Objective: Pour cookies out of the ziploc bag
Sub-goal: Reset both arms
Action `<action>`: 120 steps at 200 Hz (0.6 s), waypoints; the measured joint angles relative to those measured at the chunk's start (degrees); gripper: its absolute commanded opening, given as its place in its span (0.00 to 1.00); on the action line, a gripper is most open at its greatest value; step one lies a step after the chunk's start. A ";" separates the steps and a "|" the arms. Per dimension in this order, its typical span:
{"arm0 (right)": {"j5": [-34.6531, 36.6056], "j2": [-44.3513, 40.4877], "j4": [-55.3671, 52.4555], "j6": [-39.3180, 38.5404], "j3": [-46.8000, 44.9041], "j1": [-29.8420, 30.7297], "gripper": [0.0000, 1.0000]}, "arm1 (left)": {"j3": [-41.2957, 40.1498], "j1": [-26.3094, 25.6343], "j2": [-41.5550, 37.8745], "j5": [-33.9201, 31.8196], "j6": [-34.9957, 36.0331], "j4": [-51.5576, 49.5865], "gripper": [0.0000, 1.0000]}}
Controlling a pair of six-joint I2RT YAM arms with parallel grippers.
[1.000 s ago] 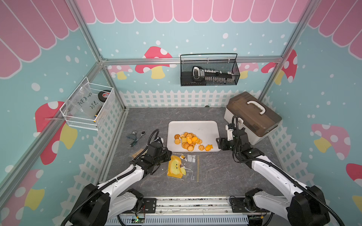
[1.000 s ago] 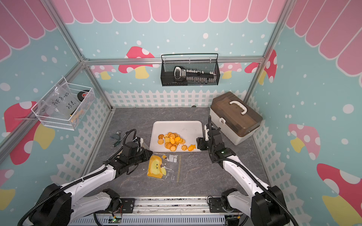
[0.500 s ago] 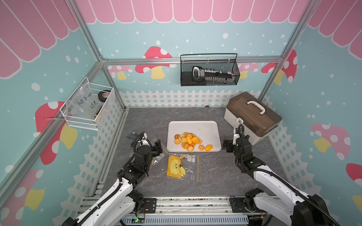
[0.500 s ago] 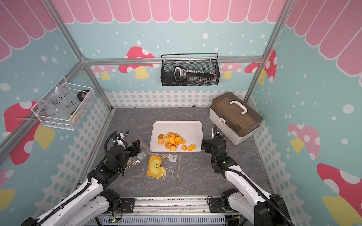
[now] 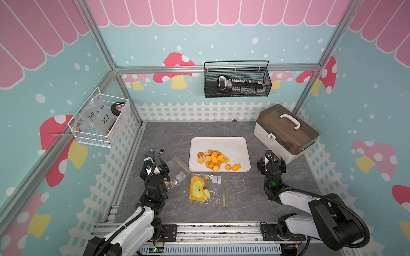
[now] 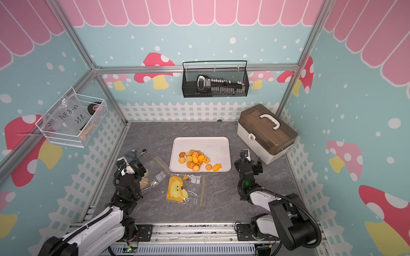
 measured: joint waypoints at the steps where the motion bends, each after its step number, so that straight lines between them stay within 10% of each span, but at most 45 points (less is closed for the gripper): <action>1: 0.07 0.37 0.63 -0.13 -0.13 -0.02 0.99 | -0.04 0.11 0.24 0.02 0.02 0.20 0.88; 67: 0.39 10.21 16.44 -2.14 -1.38 -4.59 0.99 | 4.52 6.60 30.23 7.67 1.29 23.12 0.88; 120: -7.04 11.65 19.23 0.24 -2.23 -9.57 0.99 | 8.79 7.17 35.56 16.61 3.02 25.46 0.98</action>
